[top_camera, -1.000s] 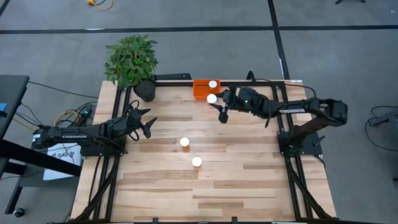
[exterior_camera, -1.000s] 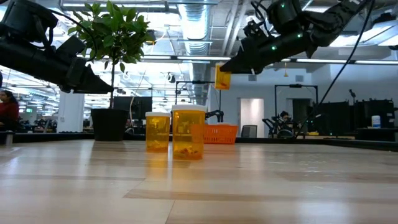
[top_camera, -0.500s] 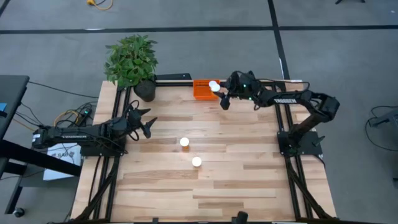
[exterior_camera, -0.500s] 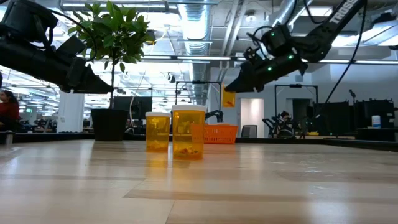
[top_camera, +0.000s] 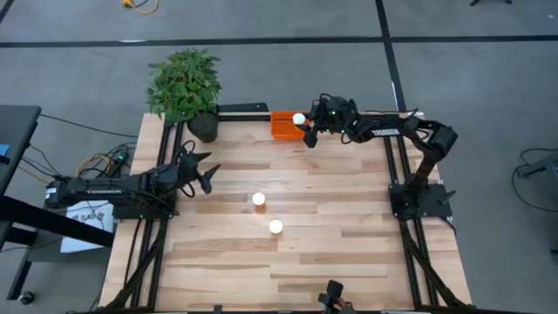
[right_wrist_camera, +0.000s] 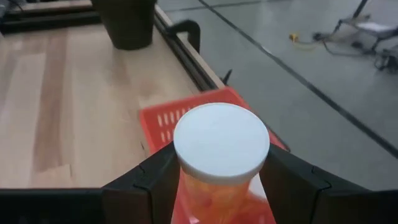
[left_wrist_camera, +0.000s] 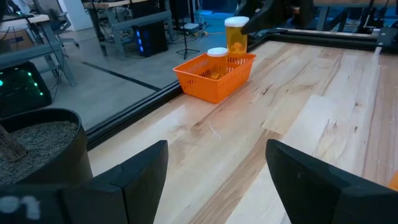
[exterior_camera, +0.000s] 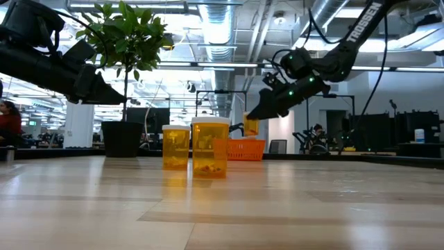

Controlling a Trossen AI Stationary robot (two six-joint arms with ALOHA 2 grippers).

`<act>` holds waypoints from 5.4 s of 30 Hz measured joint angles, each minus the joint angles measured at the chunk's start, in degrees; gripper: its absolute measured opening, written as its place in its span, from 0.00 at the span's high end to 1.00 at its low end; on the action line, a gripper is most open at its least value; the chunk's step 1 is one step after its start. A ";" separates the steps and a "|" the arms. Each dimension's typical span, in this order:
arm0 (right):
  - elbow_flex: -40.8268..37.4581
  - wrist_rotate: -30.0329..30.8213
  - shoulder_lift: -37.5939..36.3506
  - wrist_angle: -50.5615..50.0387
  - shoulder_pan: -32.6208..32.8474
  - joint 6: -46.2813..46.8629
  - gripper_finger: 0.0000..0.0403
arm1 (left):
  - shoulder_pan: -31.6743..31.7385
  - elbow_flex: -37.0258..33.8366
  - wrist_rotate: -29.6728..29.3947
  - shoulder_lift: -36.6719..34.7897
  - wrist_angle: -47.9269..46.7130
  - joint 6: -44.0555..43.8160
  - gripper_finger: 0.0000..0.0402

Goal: Pick and place pill bottles into a basket
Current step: Put the top right orange pill bottle into the orange bin, then put the top orange pill bottle into the orange bin

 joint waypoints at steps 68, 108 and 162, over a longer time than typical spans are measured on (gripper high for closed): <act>1.67 1.90 6.80 -3.39 0.36 1.66 0.39 | -0.01 0.00 0.00 -0.01 0.00 0.00 0.35; 1.70 2.05 -12.28 -19.37 0.24 -0.23 0.38 | 0.00 0.00 -0.02 0.00 0.00 0.00 0.35; -45.35 16.70 -78.37 -10.73 0.23 8.31 0.38 | 0.00 0.00 0.00 -0.01 0.34 0.03 0.35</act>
